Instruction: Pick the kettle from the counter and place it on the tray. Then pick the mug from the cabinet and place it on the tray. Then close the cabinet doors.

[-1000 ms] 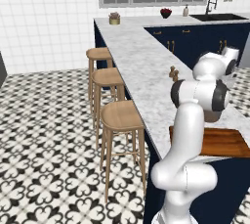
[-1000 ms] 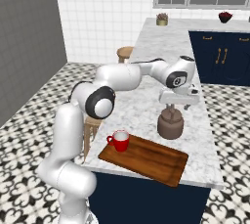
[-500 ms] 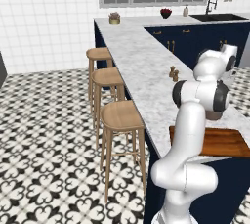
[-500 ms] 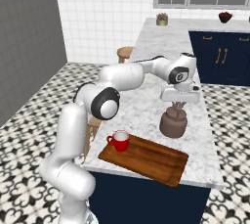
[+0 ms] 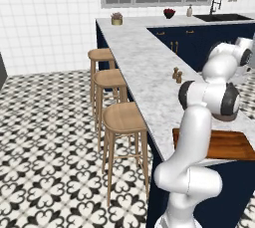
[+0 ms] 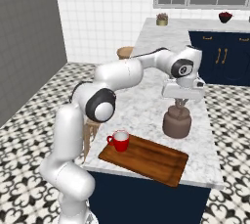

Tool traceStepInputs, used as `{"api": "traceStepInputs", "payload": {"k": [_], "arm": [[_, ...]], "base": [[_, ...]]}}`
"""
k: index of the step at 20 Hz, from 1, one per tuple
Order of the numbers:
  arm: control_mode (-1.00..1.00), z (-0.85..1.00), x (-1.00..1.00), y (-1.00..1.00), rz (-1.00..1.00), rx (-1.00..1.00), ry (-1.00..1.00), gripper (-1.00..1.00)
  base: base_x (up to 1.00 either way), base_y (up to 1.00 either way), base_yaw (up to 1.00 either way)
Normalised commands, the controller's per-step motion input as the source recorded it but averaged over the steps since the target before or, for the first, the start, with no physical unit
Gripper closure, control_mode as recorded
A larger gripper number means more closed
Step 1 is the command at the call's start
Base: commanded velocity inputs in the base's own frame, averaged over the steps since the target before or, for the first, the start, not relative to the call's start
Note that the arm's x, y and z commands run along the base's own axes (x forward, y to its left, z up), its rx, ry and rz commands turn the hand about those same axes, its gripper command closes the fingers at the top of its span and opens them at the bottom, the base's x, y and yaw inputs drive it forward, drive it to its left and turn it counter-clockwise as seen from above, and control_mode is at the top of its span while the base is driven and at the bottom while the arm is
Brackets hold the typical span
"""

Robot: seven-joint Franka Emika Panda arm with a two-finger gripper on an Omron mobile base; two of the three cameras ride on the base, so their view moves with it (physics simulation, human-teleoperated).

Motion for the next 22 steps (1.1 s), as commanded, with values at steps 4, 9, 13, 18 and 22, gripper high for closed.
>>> {"api": "traceStepInputs", "payload": {"k": [4, 9, 13, 18, 22], "arm": [[-1.0, 0.39, -0.75, 0.15, 0.0, 0.0, 0.06, 1.0], [-1.0, 0.14, -0.89, 0.21, 0.0, 0.0, 0.09, 1.0], [-1.0, 0.0, -0.74, 0.34, 0.0, 0.0, 0.07, 1.0], [-1.0, -0.02, -0.52, 0.47, 0.0, 0.0, 0.03, 1.0], [-1.0, -0.04, -0.53, 0.35, 0.0, 0.0, 0.0, 1.0]], "base": [[0.0, 0.0, 0.0], [0.0, 0.0, 0.0], [0.0, 0.0, 0.0], [0.0, 0.0, 0.0], [0.0, 0.0, 0.0]]}}
